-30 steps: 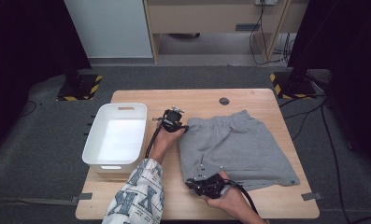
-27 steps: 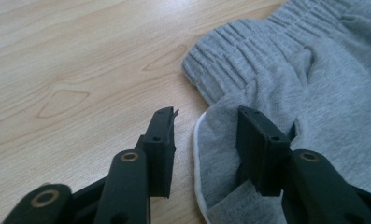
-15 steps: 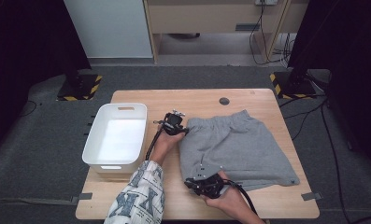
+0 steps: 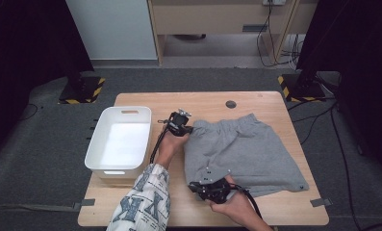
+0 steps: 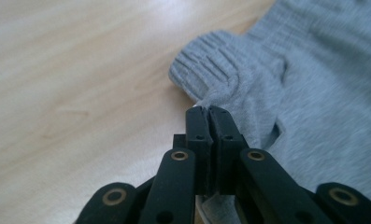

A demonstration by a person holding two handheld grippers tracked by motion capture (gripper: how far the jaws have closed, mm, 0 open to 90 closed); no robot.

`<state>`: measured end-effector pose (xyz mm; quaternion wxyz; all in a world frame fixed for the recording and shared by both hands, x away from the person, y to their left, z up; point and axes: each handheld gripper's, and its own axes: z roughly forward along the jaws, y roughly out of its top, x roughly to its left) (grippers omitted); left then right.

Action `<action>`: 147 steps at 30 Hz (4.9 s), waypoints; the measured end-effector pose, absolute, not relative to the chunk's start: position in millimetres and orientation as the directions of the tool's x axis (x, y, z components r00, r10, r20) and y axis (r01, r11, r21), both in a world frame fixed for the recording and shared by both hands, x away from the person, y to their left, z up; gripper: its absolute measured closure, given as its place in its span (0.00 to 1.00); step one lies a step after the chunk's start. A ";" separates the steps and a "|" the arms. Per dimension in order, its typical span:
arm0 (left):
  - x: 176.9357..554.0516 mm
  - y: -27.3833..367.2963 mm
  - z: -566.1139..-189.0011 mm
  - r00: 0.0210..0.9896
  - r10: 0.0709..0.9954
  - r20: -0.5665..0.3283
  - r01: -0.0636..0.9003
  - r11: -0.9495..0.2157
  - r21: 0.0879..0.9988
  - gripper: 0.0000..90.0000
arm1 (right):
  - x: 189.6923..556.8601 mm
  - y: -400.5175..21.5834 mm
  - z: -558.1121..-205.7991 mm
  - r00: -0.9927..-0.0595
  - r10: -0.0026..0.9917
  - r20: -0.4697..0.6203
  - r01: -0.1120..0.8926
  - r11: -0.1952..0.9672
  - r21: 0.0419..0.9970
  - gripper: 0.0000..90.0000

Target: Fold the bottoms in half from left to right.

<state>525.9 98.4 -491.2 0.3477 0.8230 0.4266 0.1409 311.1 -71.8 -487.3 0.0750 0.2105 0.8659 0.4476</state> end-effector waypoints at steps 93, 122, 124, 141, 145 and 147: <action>516.6 205.2 -370.9 0.572 0.818 -0.065 0.542 -0.317 0.779 0.97 | 291.5 31.6 -375.3 -0.928 0.371 0.031 0.169 0.346 0.923 0.95; 536.5 140.5 -373.0 0.578 0.815 -0.041 0.532 -0.338 0.776 0.97 | 306.2 -82.2 -372.7 -0.870 0.489 0.066 0.241 0.304 0.922 0.95; 537.0 134.8 -373.5 0.583 0.811 -0.042 0.529 -0.340 0.777 0.97 | 306.8 -90.0 -375.2 -0.864 0.499 0.071 0.248 0.300 0.921 0.95; 540.8 107.7 -383.0 0.609 0.792 -0.032 0.511 -0.361 0.780 0.97 | 312.3 -132.3 -390.4 -0.821 0.566 0.075 0.290 0.301 0.908 0.95; 540.2 103.3 -383.3 0.613 0.789 -0.031 0.504 -0.361 0.785 0.97 | 312.7 -141.1 -390.6 -0.814 0.576 0.075 0.295 0.298 0.908 0.95; 540.0 100.9 -384.8 0.618 0.786 -0.028 0.504 -0.368 0.781 0.97 | 312.9 -145.9 -392.4 -0.810 0.581 0.072 0.299 0.304 0.904 0.94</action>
